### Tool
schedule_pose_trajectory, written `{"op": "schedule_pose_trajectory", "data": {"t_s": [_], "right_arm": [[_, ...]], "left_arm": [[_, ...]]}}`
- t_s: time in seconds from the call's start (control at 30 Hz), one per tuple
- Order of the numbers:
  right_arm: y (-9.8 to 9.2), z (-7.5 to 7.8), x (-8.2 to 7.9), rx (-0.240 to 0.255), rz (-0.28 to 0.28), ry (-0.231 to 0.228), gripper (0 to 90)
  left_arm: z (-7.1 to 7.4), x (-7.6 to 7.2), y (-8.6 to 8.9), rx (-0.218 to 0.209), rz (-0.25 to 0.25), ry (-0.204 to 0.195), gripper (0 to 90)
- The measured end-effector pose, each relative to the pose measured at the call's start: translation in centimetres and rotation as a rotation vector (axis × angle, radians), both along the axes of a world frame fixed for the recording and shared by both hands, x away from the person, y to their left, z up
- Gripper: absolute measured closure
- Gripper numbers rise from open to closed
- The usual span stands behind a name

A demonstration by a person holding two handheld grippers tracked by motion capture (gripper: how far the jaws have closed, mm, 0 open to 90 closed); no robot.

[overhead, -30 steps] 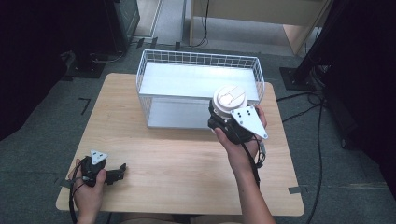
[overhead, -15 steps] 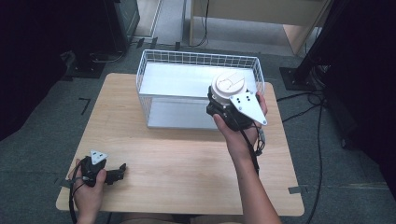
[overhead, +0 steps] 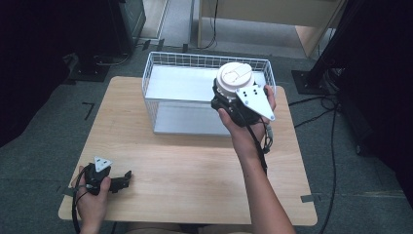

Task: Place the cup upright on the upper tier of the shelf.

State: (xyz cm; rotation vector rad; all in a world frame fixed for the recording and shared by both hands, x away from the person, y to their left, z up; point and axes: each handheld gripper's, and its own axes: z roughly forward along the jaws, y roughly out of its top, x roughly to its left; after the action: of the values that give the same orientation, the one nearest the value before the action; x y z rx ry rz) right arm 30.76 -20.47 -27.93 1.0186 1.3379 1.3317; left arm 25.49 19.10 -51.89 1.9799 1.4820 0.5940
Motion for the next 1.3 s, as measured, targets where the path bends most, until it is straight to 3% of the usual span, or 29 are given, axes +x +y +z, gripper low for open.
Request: {"op": "schedule_pose_trajectory", "data": {"t_s": [0.4, 0.7, 0.93, 1.3], "right_arm": [[0.9, 0.7, 2.6, 0.001, -0.002, 0.006, 15.4], [1.4, 0.5, 4.7, -0.033, -0.018, 0.003, 15.4], [1.4, -0.2, 6.7, -0.003, -0.034, 0.032, 15.4], [1.3, -0.6, 9.6, 0.031, -0.057, 0.038, 15.4]], "left_arm": [[0.0, 0.0, 0.0, -0.003, 0.001, 0.0, 0.0], [0.0, 0.0, 0.1, -0.005, -0.001, 0.002, 0.0], [0.0, 0.0, 0.1, -0.008, 0.0, 0.0, 0.0], [0.0, 0.0, 0.1, -0.011, 0.0, 0.0, 0.0]]}}
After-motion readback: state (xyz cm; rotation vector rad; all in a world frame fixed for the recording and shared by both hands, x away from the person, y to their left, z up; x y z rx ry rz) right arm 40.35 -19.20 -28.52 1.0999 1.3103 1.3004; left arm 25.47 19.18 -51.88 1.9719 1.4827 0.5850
